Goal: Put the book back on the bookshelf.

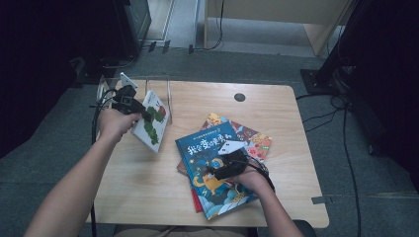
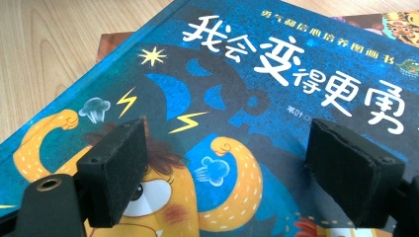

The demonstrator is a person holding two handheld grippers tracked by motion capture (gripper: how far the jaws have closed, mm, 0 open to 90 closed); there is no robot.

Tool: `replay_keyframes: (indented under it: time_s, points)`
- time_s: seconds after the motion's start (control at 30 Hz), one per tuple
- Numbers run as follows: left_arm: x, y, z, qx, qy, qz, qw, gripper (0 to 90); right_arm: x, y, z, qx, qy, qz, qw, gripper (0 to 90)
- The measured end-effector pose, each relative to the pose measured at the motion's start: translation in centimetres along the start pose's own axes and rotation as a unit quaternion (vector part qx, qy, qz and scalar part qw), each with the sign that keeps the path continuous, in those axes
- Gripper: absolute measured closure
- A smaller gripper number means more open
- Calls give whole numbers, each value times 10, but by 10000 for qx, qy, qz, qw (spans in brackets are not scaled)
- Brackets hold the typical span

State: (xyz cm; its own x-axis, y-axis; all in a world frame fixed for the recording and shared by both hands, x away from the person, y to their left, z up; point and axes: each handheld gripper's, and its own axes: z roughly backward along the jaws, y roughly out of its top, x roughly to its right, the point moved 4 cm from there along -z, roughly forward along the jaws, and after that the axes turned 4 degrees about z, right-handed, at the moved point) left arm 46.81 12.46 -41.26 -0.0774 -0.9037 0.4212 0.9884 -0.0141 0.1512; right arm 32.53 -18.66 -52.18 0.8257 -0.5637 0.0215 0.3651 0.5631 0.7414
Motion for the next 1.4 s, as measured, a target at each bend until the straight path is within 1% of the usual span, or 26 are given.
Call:
replay_keyframes:
  time_s: [0.1,0.3,0.33,0.4,0.43,0.47,0.5,0.53,0.57,0.7,0.77,0.83,0.93,1.0,1.13,1.17,1.23,1.3,1.37,1.4]
  points:
    - [1,4,-4,113,72,74,9999,771,0,0,0,1,0,1,10000,160]
    - [4,10,-14,172,157,153,9996,771,0,0,0,2,-2,2,10000,160]
    - [5,10,-16,201,166,194,9995,771,0,0,0,3,-2,1,10000,160]
    - [5,11,-17,193,188,170,9995,771,0,0,0,3,-3,1,10000,160]
    - [6,13,-19,272,229,157,9992,771,0,0,0,6,-3,4,10000,160]
    - [6,13,-21,267,257,132,9992,771,0,0,0,5,-4,1,10000,160]
    - [6,14,-22,326,276,143,9990,771,0,0,0,5,-4,4,10000,160]
    - [5,14,-23,311,296,135,9990,770,0,0,0,6,-4,5,10000,160]
    - [5,15,-24,361,287,148,9988,771,0,0,0,7,-4,7,10000,160]
    - [5,16,-29,387,330,155,9986,771,0,0,0,9,-8,9,10000,161]
    - [4,16,-32,351,321,168,9987,770,0,0,0,12,-12,8,10000,160]
    - [1,16,-34,365,287,180,9988,770,0,0,0,12,-8,11,10000,161]
    - [-1,16,-34,335,238,168,9990,769,0,0,0,15,-12,11,10000,161]
    - [-1,16,-34,327,193,218,9990,767,0,0,0,16,-13,13,10000,161]
    - [-3,16,-34,264,105,216,9994,758,0,0,0,16,-14,13,10000,161]
    - [-3,16,-33,249,73,194,9995,750,0,0,0,16,-12,13,10000,161]
    - [-3,16,-30,269,13,211,9994,733,0,0,0,16,-12,11,10000,161]
    - [-3,16,-30,250,-26,229,9994,677,0,0,0,17,-12,12,10000,161]
    - [-5,16,-29,219,-1,223,9995,652,0,0,0,18,-13,10,10000,161]
    - [-5,15,-29,215,-27,234,9995,649,0,0,0,16,-13,11,10000,161]
